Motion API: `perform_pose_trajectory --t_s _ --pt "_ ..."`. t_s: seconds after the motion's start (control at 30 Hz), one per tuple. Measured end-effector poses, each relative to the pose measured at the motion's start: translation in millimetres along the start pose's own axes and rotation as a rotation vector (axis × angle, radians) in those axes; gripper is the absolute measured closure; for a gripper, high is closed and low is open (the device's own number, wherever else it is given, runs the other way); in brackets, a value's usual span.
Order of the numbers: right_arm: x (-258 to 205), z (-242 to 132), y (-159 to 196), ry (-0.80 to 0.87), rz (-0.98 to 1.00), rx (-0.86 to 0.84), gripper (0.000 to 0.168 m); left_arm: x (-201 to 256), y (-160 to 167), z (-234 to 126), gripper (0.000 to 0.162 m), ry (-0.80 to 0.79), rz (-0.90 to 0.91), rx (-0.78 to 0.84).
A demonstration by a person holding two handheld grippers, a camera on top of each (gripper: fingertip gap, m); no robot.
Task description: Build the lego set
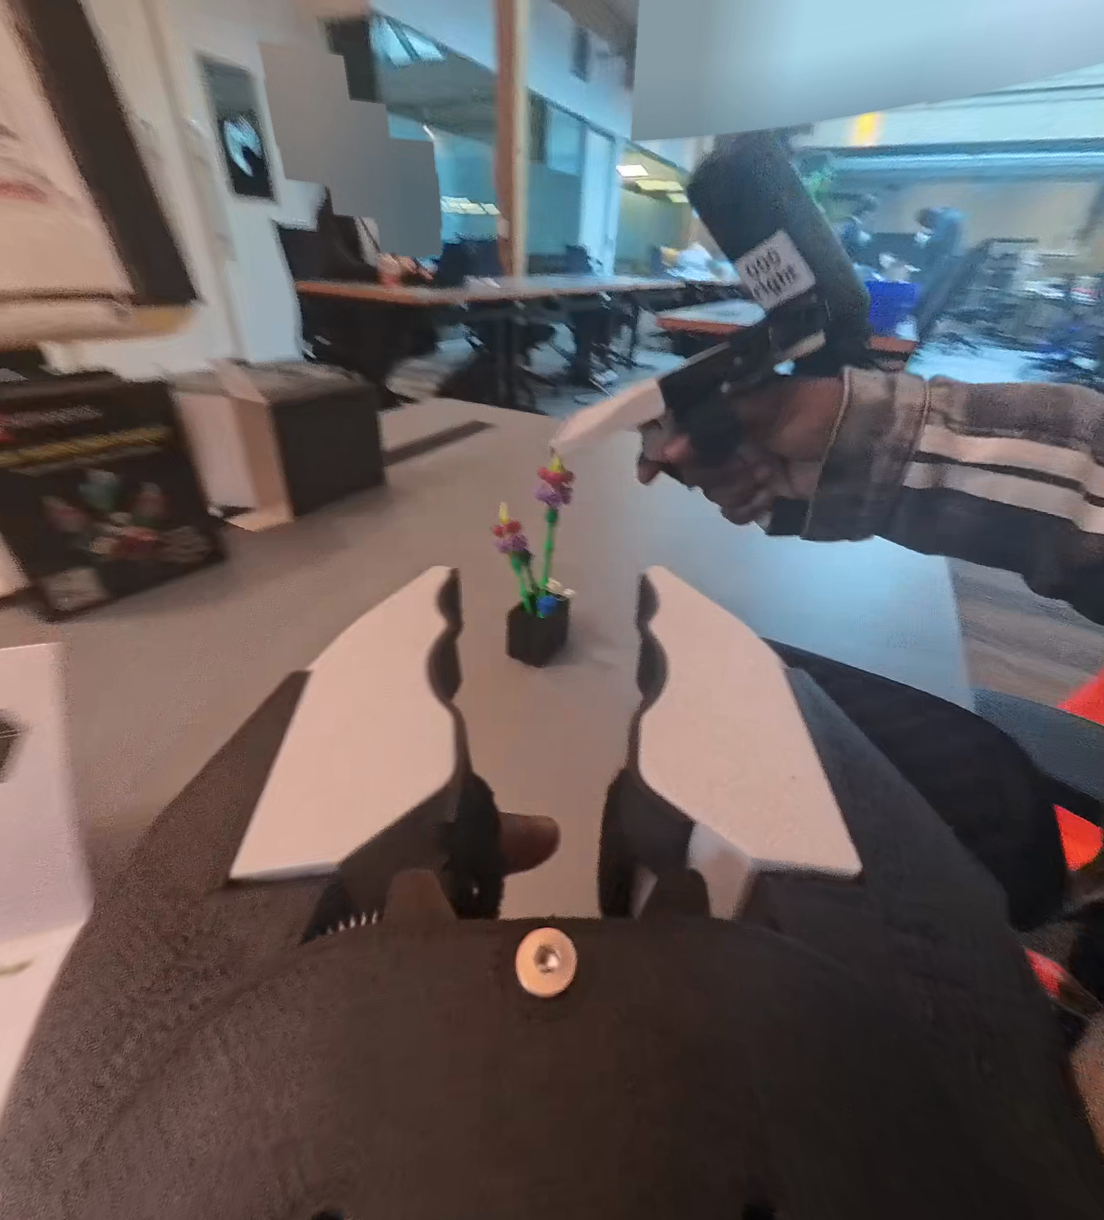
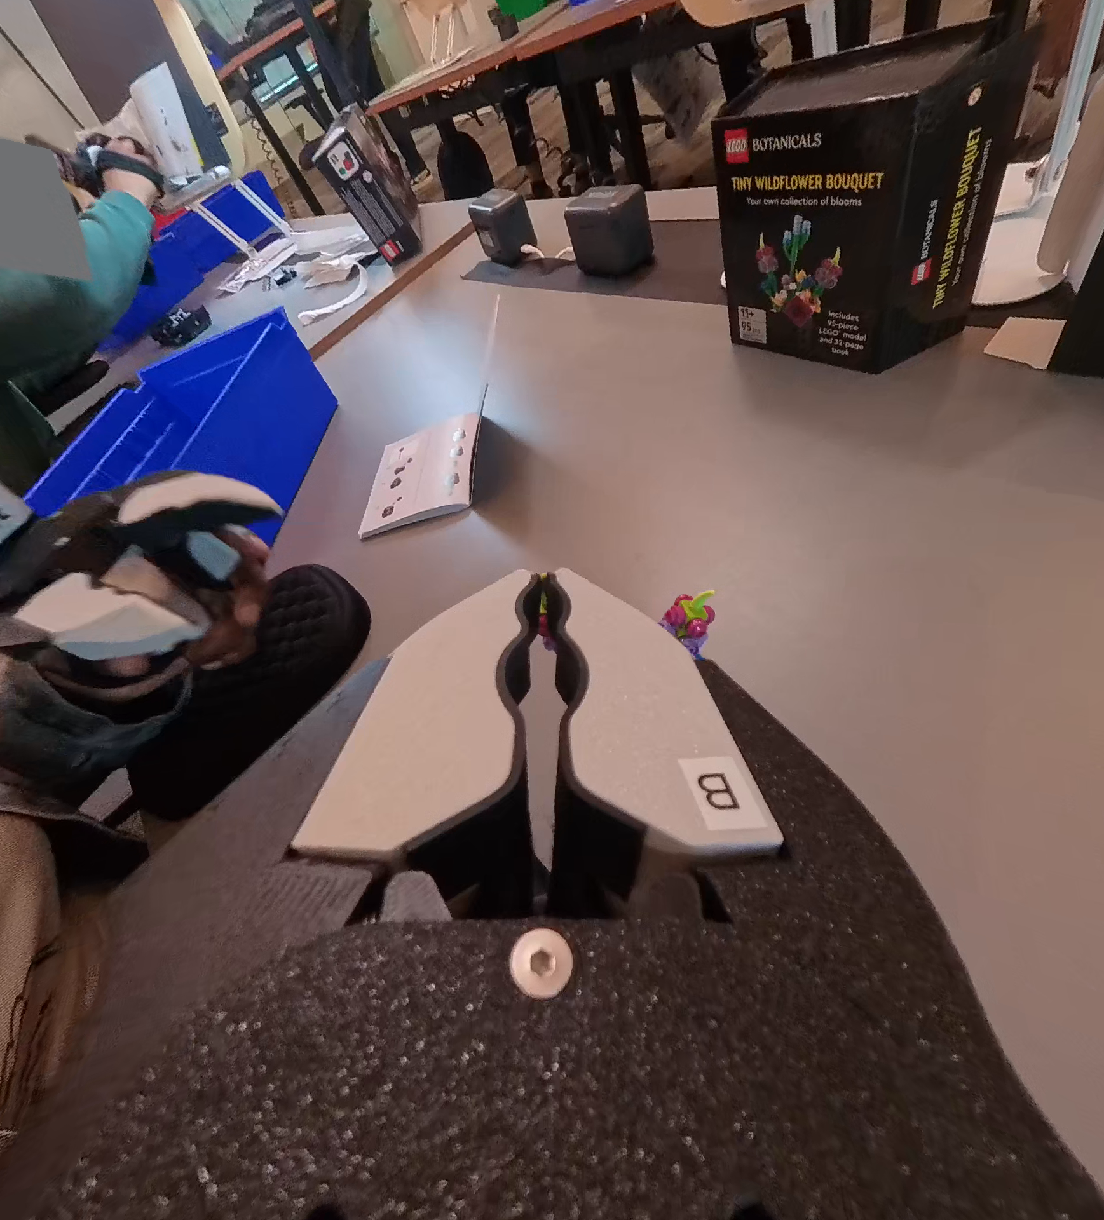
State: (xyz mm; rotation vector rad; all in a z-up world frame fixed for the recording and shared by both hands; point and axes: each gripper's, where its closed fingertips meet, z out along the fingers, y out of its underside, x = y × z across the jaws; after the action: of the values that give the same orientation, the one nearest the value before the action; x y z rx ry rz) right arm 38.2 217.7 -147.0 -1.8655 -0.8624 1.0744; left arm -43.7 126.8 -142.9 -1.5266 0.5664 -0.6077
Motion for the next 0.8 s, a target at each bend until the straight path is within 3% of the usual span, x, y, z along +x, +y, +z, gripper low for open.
perform_pose_trajectory --t_s 0.03,0.1,0.3,0.47,0.57,0.8 --pt "-0.8 0.3 -1.7 -0.002 0.003 0.007 0.167 2.9 6.6 11.9 0.124 0.047 -0.002 -0.043" --pt "-2.7 -0.2 -5.1 -0.005 0.002 0.027 0.167 1.8 24.0 37.6 0.13 0.105 0.096 -0.166" --pt "-8.4 -7.5 -9.3 -0.023 0.029 0.094 0.167 -1.9 68.8 92.4 0.129 0.256 0.359 -0.476" --pt "-7.4 -10.7 -4.6 -0.036 0.047 0.094 0.167 -7.3 84.9 109.1 0.134 0.246 0.405 -0.495" --pt "-7.5 -13.0 -2.9 -0.045 0.053 0.099 0.167 -14.6 82.6 112.7 0.145 0.225 0.419 -0.487" --pt "-3.4 -7.4 3.5 -0.028 0.037 0.091 0.167 -22.3 75.1 117.3 0.146 0.217 0.384 -0.477"
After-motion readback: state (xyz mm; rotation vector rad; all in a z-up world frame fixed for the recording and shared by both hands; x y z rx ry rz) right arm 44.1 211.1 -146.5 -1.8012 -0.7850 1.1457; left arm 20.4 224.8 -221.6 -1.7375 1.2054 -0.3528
